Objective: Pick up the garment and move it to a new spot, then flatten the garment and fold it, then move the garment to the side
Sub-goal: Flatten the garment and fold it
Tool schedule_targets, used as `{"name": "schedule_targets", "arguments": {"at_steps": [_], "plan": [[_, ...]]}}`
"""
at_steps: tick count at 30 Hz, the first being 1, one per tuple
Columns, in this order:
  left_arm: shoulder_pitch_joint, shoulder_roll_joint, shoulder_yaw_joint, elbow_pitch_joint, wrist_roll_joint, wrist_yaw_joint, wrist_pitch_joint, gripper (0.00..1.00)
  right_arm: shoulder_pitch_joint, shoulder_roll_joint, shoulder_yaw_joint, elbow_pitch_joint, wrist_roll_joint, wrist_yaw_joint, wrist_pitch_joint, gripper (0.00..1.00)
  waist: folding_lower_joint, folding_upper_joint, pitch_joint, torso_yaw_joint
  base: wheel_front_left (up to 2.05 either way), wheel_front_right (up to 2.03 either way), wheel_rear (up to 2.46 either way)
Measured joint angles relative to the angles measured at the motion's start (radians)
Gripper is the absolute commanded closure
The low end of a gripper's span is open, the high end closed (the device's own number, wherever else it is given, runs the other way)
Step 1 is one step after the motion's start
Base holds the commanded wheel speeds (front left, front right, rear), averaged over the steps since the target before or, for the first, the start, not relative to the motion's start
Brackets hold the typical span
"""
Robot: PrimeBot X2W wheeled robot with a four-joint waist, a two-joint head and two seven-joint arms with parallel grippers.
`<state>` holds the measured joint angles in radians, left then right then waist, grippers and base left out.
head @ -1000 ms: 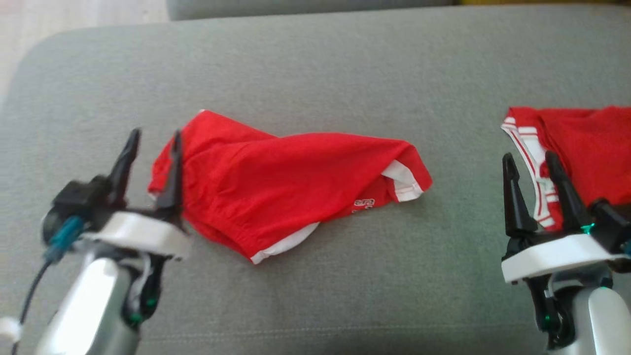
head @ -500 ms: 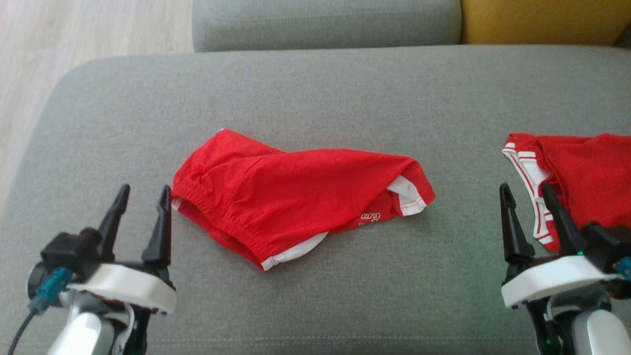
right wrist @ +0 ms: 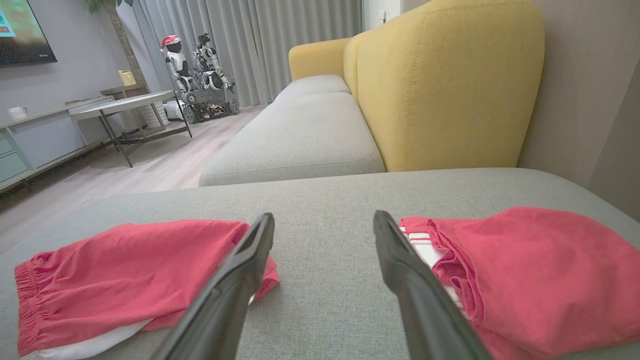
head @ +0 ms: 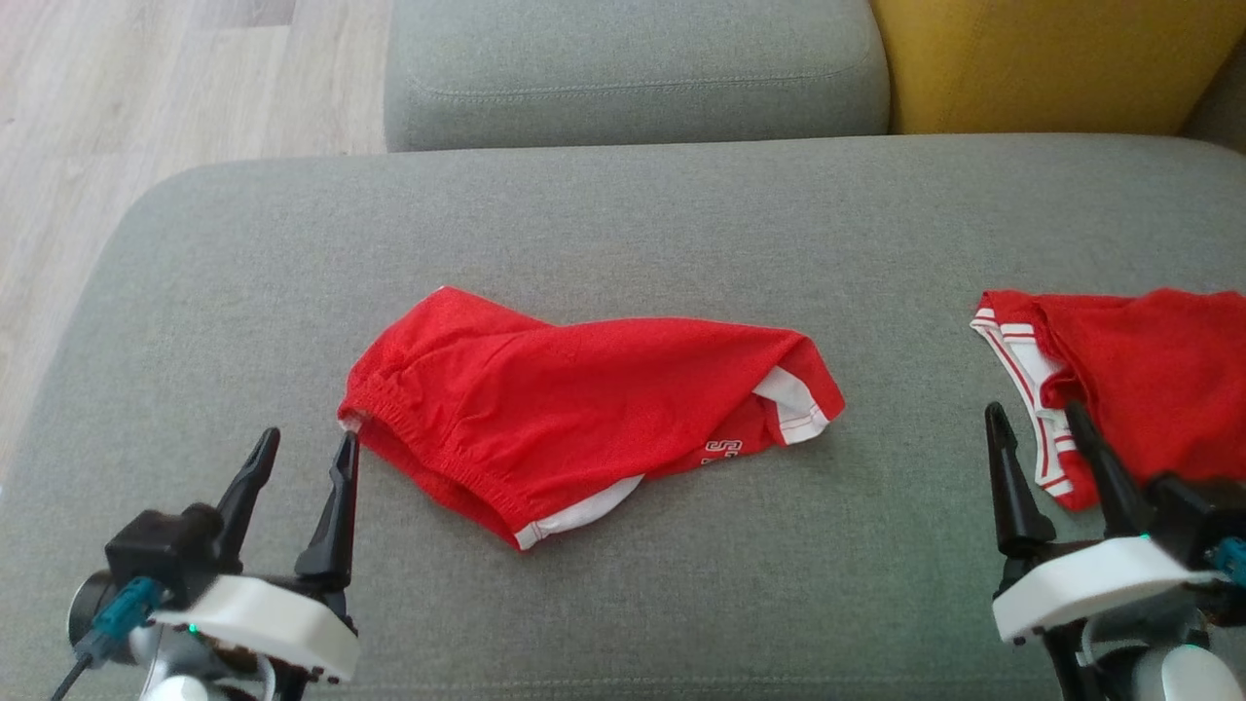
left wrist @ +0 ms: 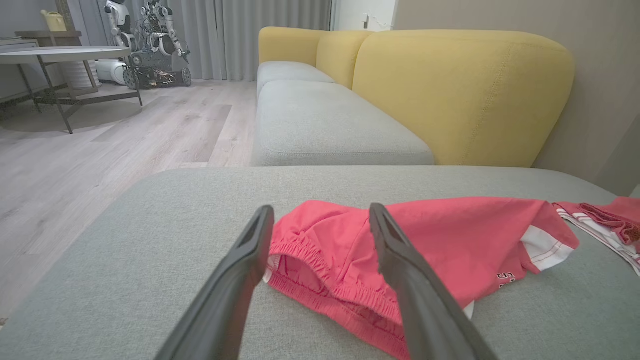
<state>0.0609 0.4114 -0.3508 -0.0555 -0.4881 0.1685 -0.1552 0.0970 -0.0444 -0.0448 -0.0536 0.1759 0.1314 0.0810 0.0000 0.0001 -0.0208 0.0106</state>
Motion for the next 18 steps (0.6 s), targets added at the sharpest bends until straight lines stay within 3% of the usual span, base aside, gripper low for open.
{"name": "schedule_targets", "arguments": {"at_steps": [18], "plan": [[0.0, 0.006, 0.0, -0.005, -0.009, 0.017, 0.001, 0.0, 0.0, 0.0, -0.002, -0.016, 0.0, 0.0, 0.009, 0.0, 0.0, 0.0, 0.002, 0.003, 0.0, 0.0, 0.0]]}}
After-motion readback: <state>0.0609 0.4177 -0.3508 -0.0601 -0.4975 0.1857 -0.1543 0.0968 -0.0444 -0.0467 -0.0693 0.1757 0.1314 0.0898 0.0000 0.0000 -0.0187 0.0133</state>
